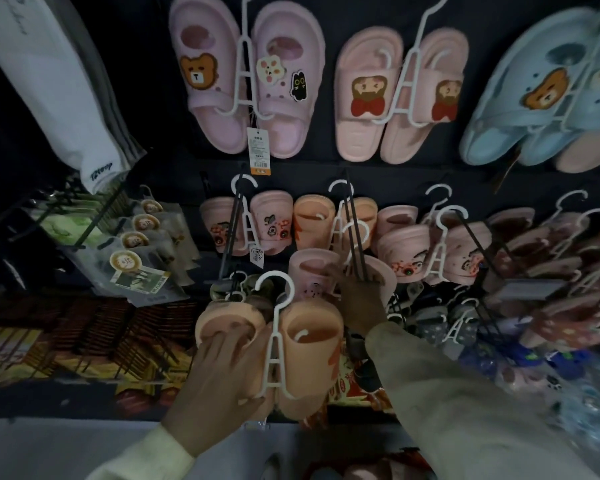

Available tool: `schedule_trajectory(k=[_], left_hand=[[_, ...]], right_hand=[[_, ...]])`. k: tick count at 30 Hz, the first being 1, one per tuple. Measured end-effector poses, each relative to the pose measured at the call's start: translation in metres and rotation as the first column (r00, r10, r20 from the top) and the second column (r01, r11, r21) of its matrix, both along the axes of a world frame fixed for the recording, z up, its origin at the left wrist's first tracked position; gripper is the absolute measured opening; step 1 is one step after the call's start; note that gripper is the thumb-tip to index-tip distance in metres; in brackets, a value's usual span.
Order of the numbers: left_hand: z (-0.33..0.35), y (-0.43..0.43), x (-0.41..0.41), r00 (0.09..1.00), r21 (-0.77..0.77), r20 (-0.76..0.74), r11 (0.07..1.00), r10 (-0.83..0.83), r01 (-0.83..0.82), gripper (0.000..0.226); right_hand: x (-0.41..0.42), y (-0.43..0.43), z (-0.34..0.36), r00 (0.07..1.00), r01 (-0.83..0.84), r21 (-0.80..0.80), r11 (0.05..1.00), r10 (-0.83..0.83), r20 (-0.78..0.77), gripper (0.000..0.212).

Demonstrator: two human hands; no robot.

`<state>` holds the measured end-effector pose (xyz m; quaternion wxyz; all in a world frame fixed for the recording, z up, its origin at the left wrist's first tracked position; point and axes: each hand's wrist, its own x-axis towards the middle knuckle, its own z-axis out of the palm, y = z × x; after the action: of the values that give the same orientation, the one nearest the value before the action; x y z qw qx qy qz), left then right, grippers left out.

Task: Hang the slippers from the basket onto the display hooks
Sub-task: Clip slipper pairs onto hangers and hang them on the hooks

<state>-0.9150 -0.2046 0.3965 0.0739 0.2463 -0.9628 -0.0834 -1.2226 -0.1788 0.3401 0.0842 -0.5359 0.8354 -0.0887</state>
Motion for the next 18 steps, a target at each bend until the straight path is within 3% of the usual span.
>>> schedule_trajectory(k=[3, 11, 18], left_hand=[[-0.006, 0.004, 0.007, 0.999, -0.037, 0.015, 0.998, 0.045, -0.045, 0.129], [-0.005, 0.018, 0.020, 0.999, -0.016, 0.025, 0.999, 0.039, -0.038, 0.124], [-0.006, 0.031, 0.030, 0.999, 0.011, 0.010, 0.999, 0.050, -0.050, 0.127]], right_hand=[[0.005, 0.011, 0.017, 1.000, 0.008, -0.061, 0.998, -0.006, 0.023, 0.056], [0.017, 0.022, 0.035, 0.998, -0.009, -0.128, 0.992, 0.016, 0.053, 0.058], [0.022, 0.050, 0.034, 0.993, -0.026, -0.152, 0.988, 0.008, -0.118, 0.057]])
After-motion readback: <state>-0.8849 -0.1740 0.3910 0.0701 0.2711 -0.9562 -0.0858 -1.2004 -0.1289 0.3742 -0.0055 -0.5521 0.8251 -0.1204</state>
